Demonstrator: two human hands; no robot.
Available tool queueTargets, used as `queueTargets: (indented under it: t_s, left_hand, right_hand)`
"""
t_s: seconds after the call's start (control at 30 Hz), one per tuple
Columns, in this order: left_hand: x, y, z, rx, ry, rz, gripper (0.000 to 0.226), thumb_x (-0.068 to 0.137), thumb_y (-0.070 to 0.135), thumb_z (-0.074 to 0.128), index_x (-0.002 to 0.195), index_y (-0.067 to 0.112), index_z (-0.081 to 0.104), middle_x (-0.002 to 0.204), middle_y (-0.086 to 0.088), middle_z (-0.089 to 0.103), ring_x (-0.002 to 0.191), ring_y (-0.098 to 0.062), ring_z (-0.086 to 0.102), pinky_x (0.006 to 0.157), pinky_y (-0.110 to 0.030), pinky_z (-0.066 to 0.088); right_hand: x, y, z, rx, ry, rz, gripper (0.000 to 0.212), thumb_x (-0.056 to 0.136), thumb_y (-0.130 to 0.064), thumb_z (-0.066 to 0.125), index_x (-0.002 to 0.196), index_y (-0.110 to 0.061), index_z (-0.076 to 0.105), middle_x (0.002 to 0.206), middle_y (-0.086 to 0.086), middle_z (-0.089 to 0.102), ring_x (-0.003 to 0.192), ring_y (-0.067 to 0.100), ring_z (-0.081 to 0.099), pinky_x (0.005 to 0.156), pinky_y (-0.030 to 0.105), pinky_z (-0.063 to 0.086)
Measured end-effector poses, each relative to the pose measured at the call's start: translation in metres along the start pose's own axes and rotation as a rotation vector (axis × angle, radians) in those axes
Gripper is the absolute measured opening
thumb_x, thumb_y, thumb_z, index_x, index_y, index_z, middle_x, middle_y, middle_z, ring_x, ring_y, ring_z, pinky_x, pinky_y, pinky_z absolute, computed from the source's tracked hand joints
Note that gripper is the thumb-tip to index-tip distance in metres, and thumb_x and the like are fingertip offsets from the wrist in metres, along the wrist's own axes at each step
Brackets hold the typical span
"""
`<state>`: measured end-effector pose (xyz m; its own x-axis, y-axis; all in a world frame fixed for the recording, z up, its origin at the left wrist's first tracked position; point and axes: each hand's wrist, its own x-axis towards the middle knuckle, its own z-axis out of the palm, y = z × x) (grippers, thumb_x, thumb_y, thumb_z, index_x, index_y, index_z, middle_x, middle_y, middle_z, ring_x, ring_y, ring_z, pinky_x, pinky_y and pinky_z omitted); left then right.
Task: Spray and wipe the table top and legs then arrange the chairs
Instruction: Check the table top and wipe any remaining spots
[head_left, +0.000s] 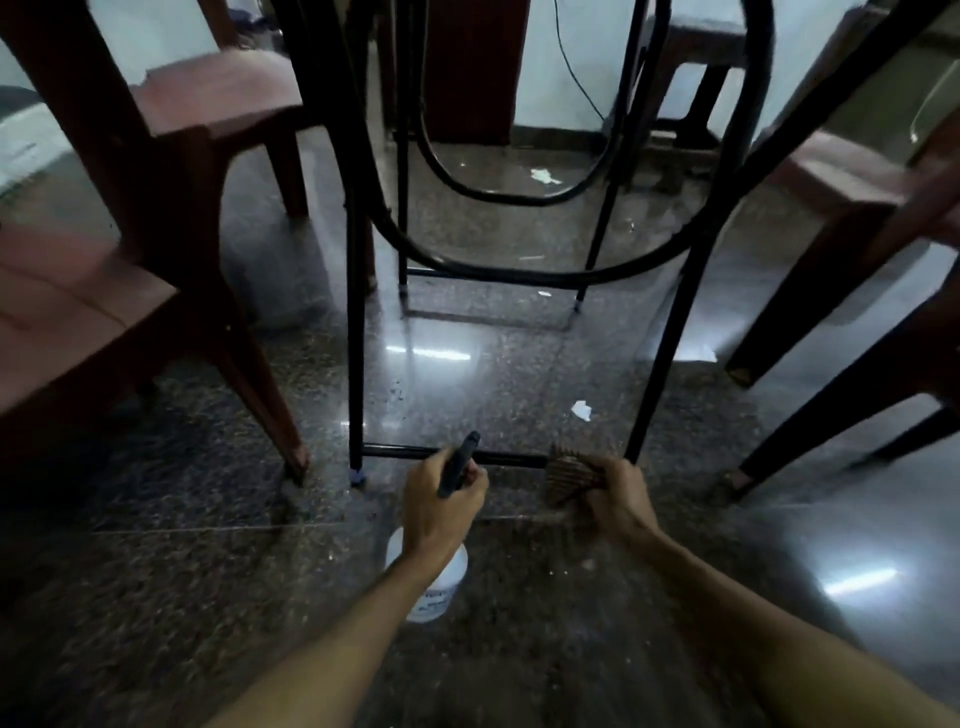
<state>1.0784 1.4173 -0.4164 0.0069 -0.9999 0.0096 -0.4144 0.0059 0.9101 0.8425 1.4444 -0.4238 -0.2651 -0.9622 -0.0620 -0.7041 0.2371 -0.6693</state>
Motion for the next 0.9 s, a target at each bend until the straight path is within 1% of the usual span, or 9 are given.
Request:
queueTargets:
  t_s: [0.13, 0.23, 0.3, 0.37, 0.43, 0.57, 0.63, 0.7, 0.9]
  left_hand:
    - [-0.026, 0.065, -0.048, -0.033, 0.037, -0.089, 0.016, 0.089, 0.015, 0.073, 0.076, 0.014, 0.065, 0.061, -0.002, 0.061, 0.058, -0.017, 0.062, 0.056, -0.031, 0.047]
    - [-0.052, 0.117, -0.095, -0.081, 0.059, -0.151, 0.012, 0.090, 0.017, 0.071, 0.079, 0.020, 0.066, 0.067, 0.003, 0.065, 0.061, -0.005, 0.063, 0.058, -0.026, 0.047]
    - [-0.076, 0.163, -0.134, -0.104, 0.067, -0.192, 0.019, 0.089, 0.012, 0.068, 0.081, 0.028, 0.064, 0.071, 0.004, 0.066, 0.062, 0.001, 0.060, 0.059, -0.022, 0.044]
    - [-0.107, 0.215, -0.174, -0.133, 0.071, -0.223, 0.019, 0.086, 0.010, 0.066, 0.084, 0.029, 0.066, 0.068, 0.003, 0.064, 0.059, -0.001, 0.056, 0.057, -0.028, 0.044]
    - [-0.134, 0.275, -0.216, -0.120, 0.106, -0.264, 0.015, 0.086, 0.006, 0.067, 0.089, 0.020, 0.072, 0.063, 0.007, 0.061, 0.057, -0.004, 0.055, 0.055, -0.029, 0.045]
    - [-0.182, 0.370, -0.266, -0.019, 0.145, -0.270, 0.022, 0.086, 0.001, 0.072, 0.069, 0.009, 0.059, 0.058, -0.009, 0.056, 0.050, -0.021, 0.051, 0.050, -0.034, 0.040]
    - [-0.201, 0.415, -0.283, -0.025, 0.141, -0.283, 0.023, 0.087, 0.000, 0.073, 0.069, 0.008, 0.061, 0.059, -0.011, 0.059, 0.054, -0.025, 0.054, 0.048, -0.022, 0.037]
    - [-0.212, 0.457, -0.293, -0.028, 0.149, -0.266, 0.023, 0.088, -0.001, 0.072, 0.070, 0.007, 0.062, 0.059, -0.012, 0.059, 0.057, -0.026, 0.055, 0.048, -0.018, 0.034]
    - [-0.207, 0.571, -0.285, -0.028, 0.156, -0.110, 0.022, 0.089, 0.002, 0.073, 0.071, 0.010, 0.062, 0.059, -0.008, 0.061, 0.056, -0.024, 0.058, 0.052, -0.034, 0.045]
  right_hand:
    - [-0.035, -0.097, -0.036, 0.180, -0.078, 0.057, 0.039, 0.075, 0.012, 0.061, 0.091, -0.020, 0.075, 0.074, -0.013, 0.070, 0.062, -0.016, 0.061, 0.054, 0.006, 0.044]
    - [-0.057, -0.150, -0.067, 0.259, -0.155, 0.058, 0.035, 0.067, -0.004, 0.073, 0.099, -0.018, 0.077, 0.086, -0.005, 0.076, 0.087, 0.009, 0.072, 0.070, 0.029, 0.058]
    - [-0.079, -0.178, -0.094, 0.302, -0.233, 0.105, 0.053, 0.060, -0.014, 0.077, 0.112, -0.016, 0.074, 0.102, -0.002, 0.076, 0.099, 0.019, 0.071, 0.084, 0.043, 0.059]
    - [-0.114, -0.229, -0.136, 0.357, -0.271, 0.208, 0.051, 0.061, -0.008, 0.078, 0.110, -0.017, 0.073, 0.106, 0.003, 0.075, 0.100, 0.021, 0.071, 0.086, 0.040, 0.058]
    - [-0.152, -0.282, -0.189, 0.356, -0.366, 0.227, 0.037, 0.072, 0.004, 0.072, 0.104, -0.013, 0.072, 0.103, 0.007, 0.075, 0.095, 0.022, 0.071, 0.075, 0.030, 0.058]
    - [-0.205, -0.351, -0.273, 0.312, -0.461, 0.227, 0.050, 0.079, 0.010, 0.067, 0.119, -0.019, 0.057, 0.110, -0.007, 0.062, 0.094, 0.002, 0.060, 0.072, 0.006, 0.048]
    - [-0.226, -0.379, -0.316, 0.335, -0.472, 0.210, 0.056, 0.076, 0.010, 0.069, 0.123, -0.018, 0.058, 0.113, -0.007, 0.060, 0.100, 0.005, 0.060, 0.078, 0.009, 0.050]
    - [-0.235, -0.398, -0.354, 0.363, -0.427, 0.175, 0.056, 0.072, 0.008, 0.071, 0.120, -0.018, 0.061, 0.117, -0.003, 0.063, 0.109, 0.014, 0.063, 0.088, 0.021, 0.053]
    - [-0.223, -0.426, -0.486, 0.471, -0.271, 0.074, 0.051, 0.070, 0.013, 0.071, 0.107, -0.022, 0.067, 0.111, -0.002, 0.068, 0.100, 0.003, 0.064, 0.081, 0.017, 0.053]
